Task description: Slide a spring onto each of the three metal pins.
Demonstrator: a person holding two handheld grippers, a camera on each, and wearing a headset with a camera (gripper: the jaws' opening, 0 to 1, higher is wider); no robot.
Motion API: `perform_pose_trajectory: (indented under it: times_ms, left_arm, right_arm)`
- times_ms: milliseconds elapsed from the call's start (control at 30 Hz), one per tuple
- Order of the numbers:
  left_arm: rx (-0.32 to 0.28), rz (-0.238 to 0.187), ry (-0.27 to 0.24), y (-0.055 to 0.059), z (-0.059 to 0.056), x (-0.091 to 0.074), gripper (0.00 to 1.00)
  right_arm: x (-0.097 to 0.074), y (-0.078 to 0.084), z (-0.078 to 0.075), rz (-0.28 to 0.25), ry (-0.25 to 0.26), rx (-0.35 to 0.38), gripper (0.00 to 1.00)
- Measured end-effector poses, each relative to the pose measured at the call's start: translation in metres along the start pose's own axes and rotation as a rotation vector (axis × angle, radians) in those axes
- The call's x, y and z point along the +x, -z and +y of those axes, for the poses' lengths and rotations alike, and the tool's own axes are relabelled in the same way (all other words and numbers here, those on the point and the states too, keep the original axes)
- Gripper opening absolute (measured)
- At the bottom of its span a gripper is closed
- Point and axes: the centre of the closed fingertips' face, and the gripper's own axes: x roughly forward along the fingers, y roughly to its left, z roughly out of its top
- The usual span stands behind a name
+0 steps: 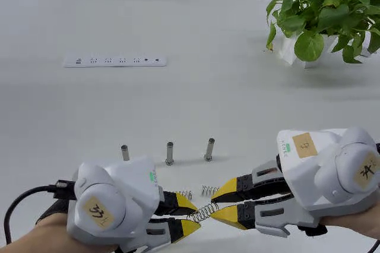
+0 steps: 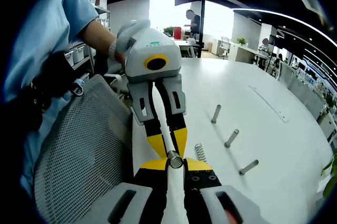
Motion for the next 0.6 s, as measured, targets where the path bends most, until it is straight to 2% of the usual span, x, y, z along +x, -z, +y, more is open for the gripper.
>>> perform_pose_trajectory:
  times_ms: [233,600]
  left_arm:
    - [-0.035,-0.019,-0.013,0.0002,0.0016,0.0017,0.06]
    - [-0.056,-0.038,-0.031,0.0011,0.0031,0.0023,0.06]
  right_arm:
    - [0.0017,-0.0034,-0.0013,0.026,-0.005,-0.047,0.07]
    - [0.0043,-0.0047,-0.0019,0.069,-0.022,-0.106,0.07]
